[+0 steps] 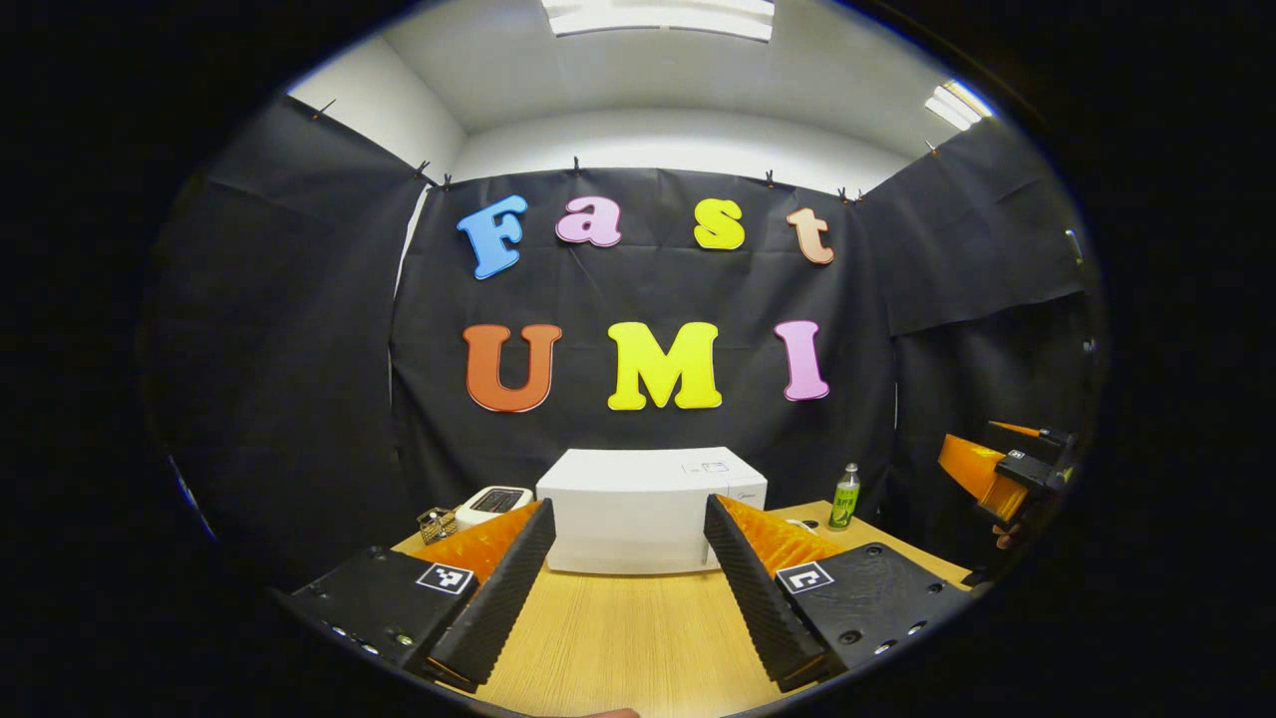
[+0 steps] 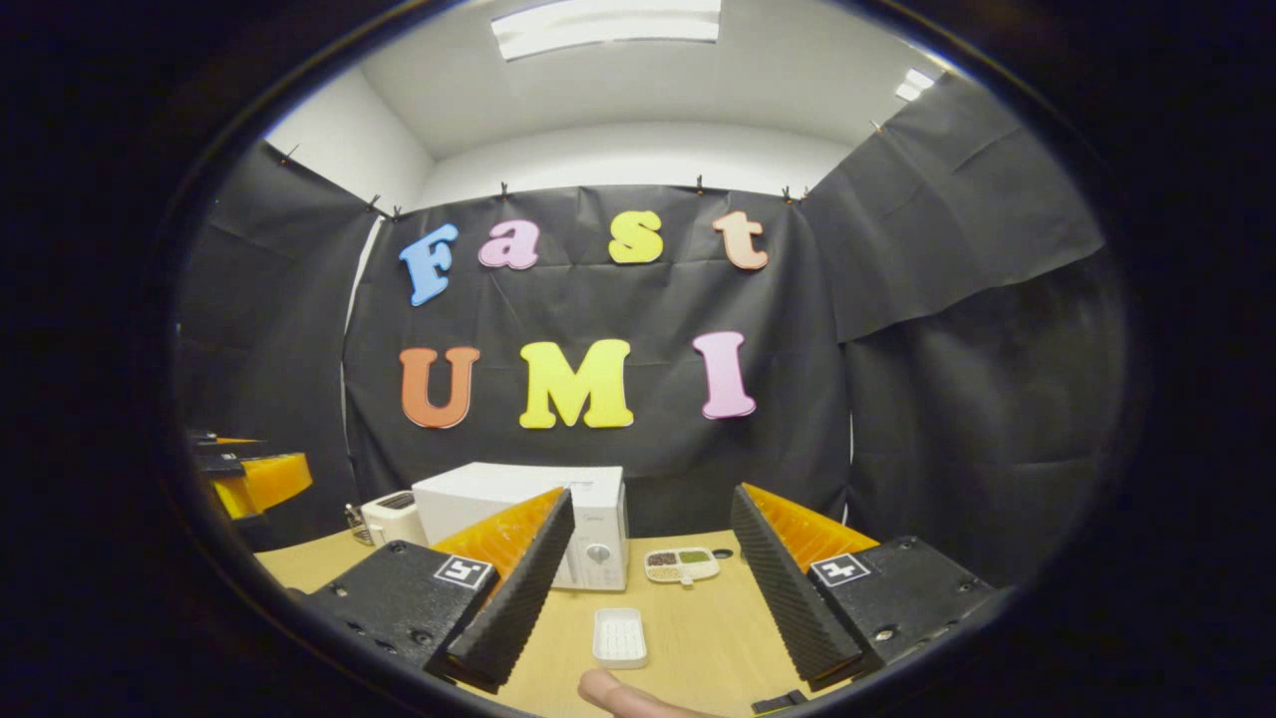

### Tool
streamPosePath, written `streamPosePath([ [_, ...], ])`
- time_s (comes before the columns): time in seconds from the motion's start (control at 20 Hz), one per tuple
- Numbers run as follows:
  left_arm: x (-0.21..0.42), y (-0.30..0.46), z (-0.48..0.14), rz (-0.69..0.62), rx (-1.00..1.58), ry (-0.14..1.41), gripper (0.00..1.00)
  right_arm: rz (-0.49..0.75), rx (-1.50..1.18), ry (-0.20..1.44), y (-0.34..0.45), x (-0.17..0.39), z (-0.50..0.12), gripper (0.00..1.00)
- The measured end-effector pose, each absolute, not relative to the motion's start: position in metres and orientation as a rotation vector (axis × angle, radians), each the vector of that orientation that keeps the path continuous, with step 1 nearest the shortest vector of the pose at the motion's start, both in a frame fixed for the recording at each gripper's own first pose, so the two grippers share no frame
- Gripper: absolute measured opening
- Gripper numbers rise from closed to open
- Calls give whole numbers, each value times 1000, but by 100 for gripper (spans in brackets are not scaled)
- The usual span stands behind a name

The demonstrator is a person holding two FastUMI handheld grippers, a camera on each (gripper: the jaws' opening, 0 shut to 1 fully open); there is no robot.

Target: Open the microwave oven with the left hand, put the food in, and close the microwave oven.

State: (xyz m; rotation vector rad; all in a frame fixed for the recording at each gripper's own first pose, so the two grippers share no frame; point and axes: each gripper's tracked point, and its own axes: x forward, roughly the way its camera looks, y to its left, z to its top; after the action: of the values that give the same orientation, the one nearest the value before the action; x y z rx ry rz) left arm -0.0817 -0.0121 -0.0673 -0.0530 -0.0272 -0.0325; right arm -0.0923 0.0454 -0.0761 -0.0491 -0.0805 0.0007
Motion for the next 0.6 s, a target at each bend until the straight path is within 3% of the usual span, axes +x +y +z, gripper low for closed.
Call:
streamPosePath([
  [0.15,-82,-12,-69,-30,-44,-20,94,0,-48,-83,44,-94,-76,92],
  [0.2,-82,-13,-71,-33,-41,-19,84,3,-48,-85,45,-93,-76,100],
  [0.6,-82,-20,-73,-56,-43,-18,84,4,-46,-76,45,-93,-81,100],
])
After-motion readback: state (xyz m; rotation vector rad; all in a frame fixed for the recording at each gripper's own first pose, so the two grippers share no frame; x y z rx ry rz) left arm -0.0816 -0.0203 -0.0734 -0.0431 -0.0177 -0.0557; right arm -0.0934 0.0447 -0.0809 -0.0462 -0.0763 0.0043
